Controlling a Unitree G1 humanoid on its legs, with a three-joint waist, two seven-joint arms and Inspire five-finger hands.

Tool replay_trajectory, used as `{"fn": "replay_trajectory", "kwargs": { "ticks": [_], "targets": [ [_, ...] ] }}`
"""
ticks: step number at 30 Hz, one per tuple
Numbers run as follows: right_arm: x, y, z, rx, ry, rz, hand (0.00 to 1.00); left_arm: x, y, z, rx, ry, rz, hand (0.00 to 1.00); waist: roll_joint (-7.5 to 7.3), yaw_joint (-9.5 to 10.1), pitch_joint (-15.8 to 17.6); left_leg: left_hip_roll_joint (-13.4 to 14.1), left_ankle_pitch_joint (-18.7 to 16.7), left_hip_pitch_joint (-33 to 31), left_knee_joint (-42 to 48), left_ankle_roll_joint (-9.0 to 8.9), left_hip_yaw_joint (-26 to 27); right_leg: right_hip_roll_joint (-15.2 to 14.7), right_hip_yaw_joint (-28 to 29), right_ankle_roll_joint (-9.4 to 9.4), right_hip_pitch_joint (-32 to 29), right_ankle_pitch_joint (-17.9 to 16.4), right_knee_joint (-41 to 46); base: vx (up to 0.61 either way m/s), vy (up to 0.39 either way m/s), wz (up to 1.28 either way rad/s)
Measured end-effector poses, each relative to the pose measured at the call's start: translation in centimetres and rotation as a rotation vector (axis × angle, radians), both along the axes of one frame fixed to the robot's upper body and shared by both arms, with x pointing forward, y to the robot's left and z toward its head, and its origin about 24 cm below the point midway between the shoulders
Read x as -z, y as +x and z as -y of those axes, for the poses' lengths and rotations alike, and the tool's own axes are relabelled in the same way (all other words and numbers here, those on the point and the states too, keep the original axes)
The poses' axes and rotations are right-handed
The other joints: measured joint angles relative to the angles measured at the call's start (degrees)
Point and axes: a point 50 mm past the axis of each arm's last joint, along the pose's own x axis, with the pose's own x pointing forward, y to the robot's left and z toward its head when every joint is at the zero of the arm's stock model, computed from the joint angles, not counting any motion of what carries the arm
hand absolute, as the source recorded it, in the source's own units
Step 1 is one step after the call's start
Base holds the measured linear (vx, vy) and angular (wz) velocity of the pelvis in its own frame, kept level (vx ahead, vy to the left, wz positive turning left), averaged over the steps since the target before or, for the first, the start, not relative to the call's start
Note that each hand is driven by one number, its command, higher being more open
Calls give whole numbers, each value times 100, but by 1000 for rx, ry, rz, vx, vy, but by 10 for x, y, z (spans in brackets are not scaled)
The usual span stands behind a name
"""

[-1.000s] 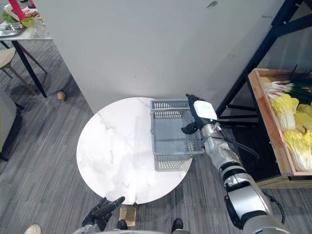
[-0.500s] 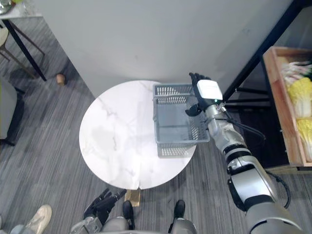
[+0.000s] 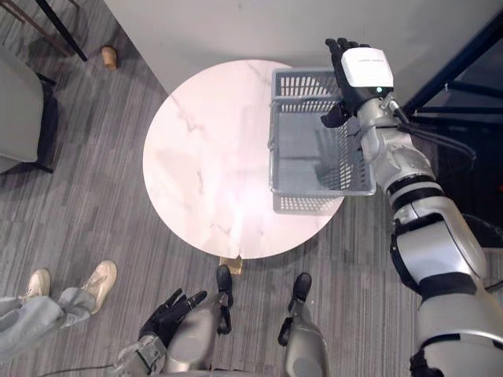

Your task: Pick vegetable in the basket

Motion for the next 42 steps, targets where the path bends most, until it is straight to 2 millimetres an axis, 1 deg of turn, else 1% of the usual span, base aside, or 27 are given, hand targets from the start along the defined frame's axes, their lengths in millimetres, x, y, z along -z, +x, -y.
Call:
{"fn": "replay_trajectory", "kwargs": {
  "ticks": [1,4,6,7,9,12,15,18,21,23,25,28,30,31,32,33,34,35,36,38,40,41,42],
  "targets": [
    [2,-1,4,13,-29,-32,0,0,1,1,2,-5,4,100,25,20,16,1,0,-54,25,0,-32,1,-15,0,-21,0,-3,-23,2,6],
    [7,0,8,33,-73,-100,0,-1,1,2,11,-7,19,100,42,43,25,0,0,-132,42,0,-62,1,-36,0,-83,1,-3,-9,3,4],
    [1,0,9,34,-101,-111,0,-2,2,2,20,-8,26,100,53,44,32,0,-2,-135,47,3,-62,0,-35,-1,-86,2,-3,0,0,0],
    [-2,-1,12,42,-153,-137,0,-2,2,3,28,-13,35,100,60,55,35,2,-3,-137,48,5,-64,2,-35,-1,-87,2,-3,0,0,0],
    [-4,-1,11,45,-184,-150,0,-2,2,3,33,-17,40,100,61,55,35,2,-4,-137,48,6,-64,3,-28,-1,-91,1,-3,0,0,0],
    [-5,-1,13,49,-186,-166,0,-3,3,3,41,-22,45,100,61,61,35,1,-8,-137,48,10,-47,3,4,-1,-108,1,-2,-22,14,-5],
    [-7,-3,17,54,-196,-176,0,-3,3,4,50,-30,54,100,60,143,35,2,-8,-129,48,10,18,6,70,0,-145,8,-2,-19,15,-10],
    [-6,-3,18,50,-191,-196,0,-3,3,4,54,-32,54,100,58,184,34,9,-8,-47,41,11,111,14,161,-12,-123,37,-2,-12,19,-15],
    [7,-3,23,62,-188,-248,0,-1,0,4,60,-26,43,100,44,215,24,10,-13,205,-54,18,190,30,252,-14,33,42,-8,-13,22,-19],
    [18,-5,29,67,-135,-279,0,1,-2,3,59,-18,30,100,-9,218,-6,6,-13,342,-132,18,244,41,293,-14,127,42,-45,-20,19,-15],
    [39,-9,38,63,-18,-320,0,5,-10,-1,47,-3,7,100,-157,203,-103,1,-9,494,-231,11,339,65,370,-8,205,57,-110,-11,16,-18],
    [67,-22,52,36,202,-322,0,7,-17,-7,47,25,-21,100,-280,41,-282,2,-1,526,-286,0,329,75,340,-5,220,68,-114,0,2,-2],
    [82,-33,55,8,281,-314,0,10,-23,-7,23,21,-40,100,-338,-123,-345,-4,0,602,-332,-1,363,75,341,26,256,113,-113,31,34,-6],
    [94,-46,57,-12,332,-302,0,12,-27,-9,16,31,-60,100,-345,-289,-350,-16,0,766,-401,-2,376,73,342,37,384,122,-113,26,41,-6],
    [100,-51,57,-20,351,-302,0,13,-28,-10,7,32,-69,100,-352,-353,-367,-20,0,836,-435,-2,391,73,347,47,431,128,-113,21,44,-14],
    [111,-59,56,-28,393,-312,0,14,-32,-11,-9,36,-84,100,-395,-429,-483,-28,1,888,-480,-3,462,75,375,61,425,138,-114,9,38,-24],
    [125,-71,56,-29,442,-328,0,16,-36,-14,-17,48,-105,100,-450,-528,-655,-41,1,931,-533,-3,534,75,418,61,410,138,-122,15,44,-33],
    [144,-87,56,-27,539,-351,0,19,-42,-16,-22,64,-137,100,-505,-679,-883,-44,1,999,-587,-5,606,82,479,62,414,137,-123,14,33,-27],
    [148,-90,55,-24,555,-357,0,19,-43,-17,-24,67,-144,100,-516,-696,-926,-44,1,1021,-597,-5,628,87,502,62,416,137,-123,13,25,-32],
    [175,-116,48,-4,661,-406,0,25,-58,-20,-48,86,-211,100,-589,-887,-1302,-43,-14,1145,-658,-58,789,112,634,77,419,123,-131,-8,11,-36],
    [190,-133,45,16,736,-436,0,27,-65,-23,-56,95,-234,100,-641,-977,-1457,-52,-25,1213,-668,-103,881,109,718,122,429,80,-134,-41,-7,-32],
    [208,-151,45,58,804,-476,0,28,-70,-24,-64,103,-253,100,-682,-1021,-1597,-62,-24,1286,-681,-134,965,108,786,131,443,8,-129,-65,-20,-29],
    [216,-158,46,83,829,-495,0,29,-72,-24,-67,105,-264,100,-680,-1056,-1669,-58,-19,1292,-687,-146,968,112,802,135,440,-2,-121,-82,-33,-20]
  ]
}}
